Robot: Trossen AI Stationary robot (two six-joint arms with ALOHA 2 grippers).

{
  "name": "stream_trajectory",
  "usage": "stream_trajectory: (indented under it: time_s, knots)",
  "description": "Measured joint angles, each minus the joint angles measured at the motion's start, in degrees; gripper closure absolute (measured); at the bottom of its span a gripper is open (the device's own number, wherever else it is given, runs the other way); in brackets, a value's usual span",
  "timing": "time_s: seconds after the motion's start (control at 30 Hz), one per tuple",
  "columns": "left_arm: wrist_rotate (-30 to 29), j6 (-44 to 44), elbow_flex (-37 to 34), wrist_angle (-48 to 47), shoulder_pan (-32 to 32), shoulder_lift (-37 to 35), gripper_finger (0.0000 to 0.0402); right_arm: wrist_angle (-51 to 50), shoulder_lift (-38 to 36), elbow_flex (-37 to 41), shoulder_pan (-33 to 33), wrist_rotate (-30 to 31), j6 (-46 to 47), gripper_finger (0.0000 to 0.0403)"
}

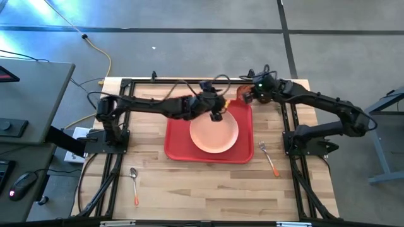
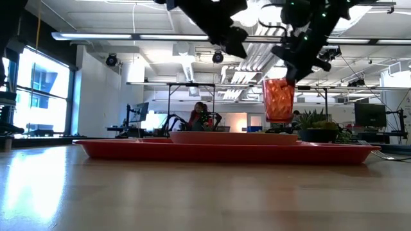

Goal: Pick and place plate/cup/fork/spoon on tray
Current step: Put the orange cup on the top right of the light orange plate

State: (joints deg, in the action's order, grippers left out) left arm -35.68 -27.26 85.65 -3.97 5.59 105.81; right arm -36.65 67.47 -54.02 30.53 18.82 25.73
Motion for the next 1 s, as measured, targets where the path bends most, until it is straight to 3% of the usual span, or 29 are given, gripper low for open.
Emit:
stream_trajectory:
  time_s: [0.27,0.37,0.63,0.83,1.0]
  knots:
    - [2.7,8.4,0.0,-8.5,5.8,-7.6,0.0215,17.6,-5.2,16.3,2.2,-7.5,5.9,0.0402]
    - [1.3,10.9,0.0,-14.3,8.6,-9.1,0.0221,17.4,-5.1,19.6,2.0,-7.0,9.1,0.0402]
    - [1.8,15.8,-0.2,-28.1,14.9,-10.9,0.0233,17.1,-4.9,20.8,1.4,-5.4,14.4,0.0400]
    - [4.4,25.1,-0.2,-29.1,17.1,-11.6,0.0236,17.0,-4.9,20.8,0.7,-4.7,17.9,0.0377]
    - [9.5,25.7,-0.2,-29.3,19.1,-12.2,0.0236,17.3,-4.9,20.8,-0.4,-3.9,19.3,0.0341]
